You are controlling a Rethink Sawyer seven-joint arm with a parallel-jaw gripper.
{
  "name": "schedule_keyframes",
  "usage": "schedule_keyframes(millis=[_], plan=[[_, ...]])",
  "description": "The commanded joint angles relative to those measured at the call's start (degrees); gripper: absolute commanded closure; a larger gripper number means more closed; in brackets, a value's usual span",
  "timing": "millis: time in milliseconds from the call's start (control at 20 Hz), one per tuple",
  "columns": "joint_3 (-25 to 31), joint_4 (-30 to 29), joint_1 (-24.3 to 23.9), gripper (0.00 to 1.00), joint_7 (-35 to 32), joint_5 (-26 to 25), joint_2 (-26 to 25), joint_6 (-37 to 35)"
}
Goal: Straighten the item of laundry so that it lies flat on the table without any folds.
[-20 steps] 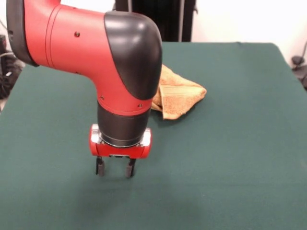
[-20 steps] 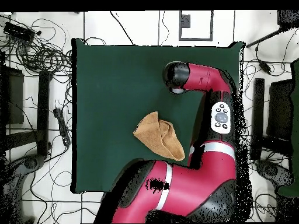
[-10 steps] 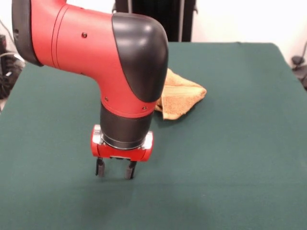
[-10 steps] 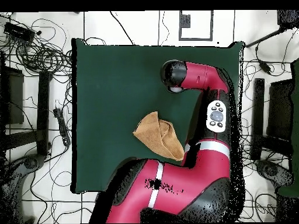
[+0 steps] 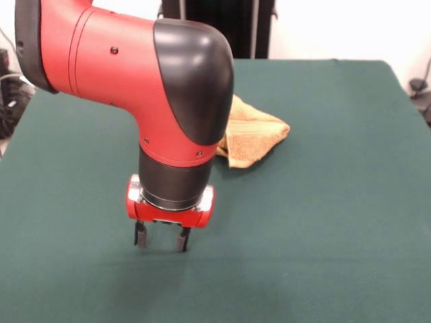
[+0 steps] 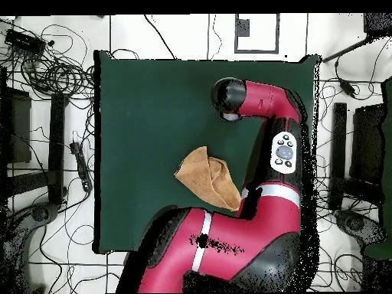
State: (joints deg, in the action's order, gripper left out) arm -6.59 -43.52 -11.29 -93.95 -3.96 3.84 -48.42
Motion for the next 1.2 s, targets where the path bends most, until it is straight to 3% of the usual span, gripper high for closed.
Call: schedule_keyframes(millis=[50, 350, 550, 1200], plan=[[6.21, -3.86, 2.69, 0.00, -13.57, 4.60, -2.76, -0.63], [7.44, -6.61, -0.18, 0.00, -9.04, 5.41, -0.75, -0.41], [7.84, -5.07, -1.51, 0.00, -5.32, 5.42, -1.33, -1.39], [7.63, -8.98, -6.17, 0.00, 0.29, 5.98, 3.00, -3.12]])
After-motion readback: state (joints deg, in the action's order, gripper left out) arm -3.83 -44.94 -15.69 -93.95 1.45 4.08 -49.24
